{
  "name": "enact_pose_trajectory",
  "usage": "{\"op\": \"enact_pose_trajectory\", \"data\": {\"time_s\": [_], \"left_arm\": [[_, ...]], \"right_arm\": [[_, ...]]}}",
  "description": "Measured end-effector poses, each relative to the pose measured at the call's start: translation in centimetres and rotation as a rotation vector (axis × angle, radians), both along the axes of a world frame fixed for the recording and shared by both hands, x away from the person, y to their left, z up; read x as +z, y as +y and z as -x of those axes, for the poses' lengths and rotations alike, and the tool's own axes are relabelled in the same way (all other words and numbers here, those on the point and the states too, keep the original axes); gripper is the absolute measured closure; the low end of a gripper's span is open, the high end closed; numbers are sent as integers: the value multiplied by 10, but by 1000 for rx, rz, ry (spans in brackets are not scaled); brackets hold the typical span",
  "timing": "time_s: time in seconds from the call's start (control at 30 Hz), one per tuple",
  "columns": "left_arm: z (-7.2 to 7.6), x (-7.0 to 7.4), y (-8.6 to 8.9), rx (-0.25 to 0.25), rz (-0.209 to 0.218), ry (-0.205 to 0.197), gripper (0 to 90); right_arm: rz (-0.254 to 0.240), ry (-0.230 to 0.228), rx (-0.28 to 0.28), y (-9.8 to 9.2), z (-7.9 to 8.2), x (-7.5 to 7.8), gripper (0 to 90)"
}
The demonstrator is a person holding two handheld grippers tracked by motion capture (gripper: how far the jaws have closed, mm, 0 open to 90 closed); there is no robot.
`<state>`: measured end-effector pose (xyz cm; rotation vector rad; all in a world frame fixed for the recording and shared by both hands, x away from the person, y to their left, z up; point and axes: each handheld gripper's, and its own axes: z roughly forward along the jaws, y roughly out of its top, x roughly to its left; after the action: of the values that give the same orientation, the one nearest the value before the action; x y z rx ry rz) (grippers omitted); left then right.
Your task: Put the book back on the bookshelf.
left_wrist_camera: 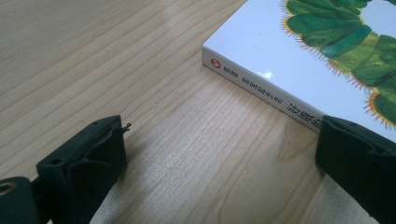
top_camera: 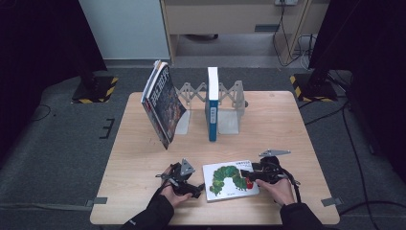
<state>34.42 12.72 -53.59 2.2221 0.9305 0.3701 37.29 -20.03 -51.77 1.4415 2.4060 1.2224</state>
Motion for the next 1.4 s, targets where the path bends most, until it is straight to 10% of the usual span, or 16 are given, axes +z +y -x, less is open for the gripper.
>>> {"op": "enact_pose_trajectory", "data": {"time_s": [0.37, 0.9, 1.4], "left_arm": [[0, -1, 0, 8, 6, -4, 0], [-1, -1, 0, -3, 7, 1, 0], [-1, -1, 1, -5, 7, 1, 0]], "right_arm": [[9, 12, 4, -1, 5, -1, 313], [-229, -121, -30, -9, 10, 21, 307], [-220, -104, -6, -9, 16, 23, 269]]}}
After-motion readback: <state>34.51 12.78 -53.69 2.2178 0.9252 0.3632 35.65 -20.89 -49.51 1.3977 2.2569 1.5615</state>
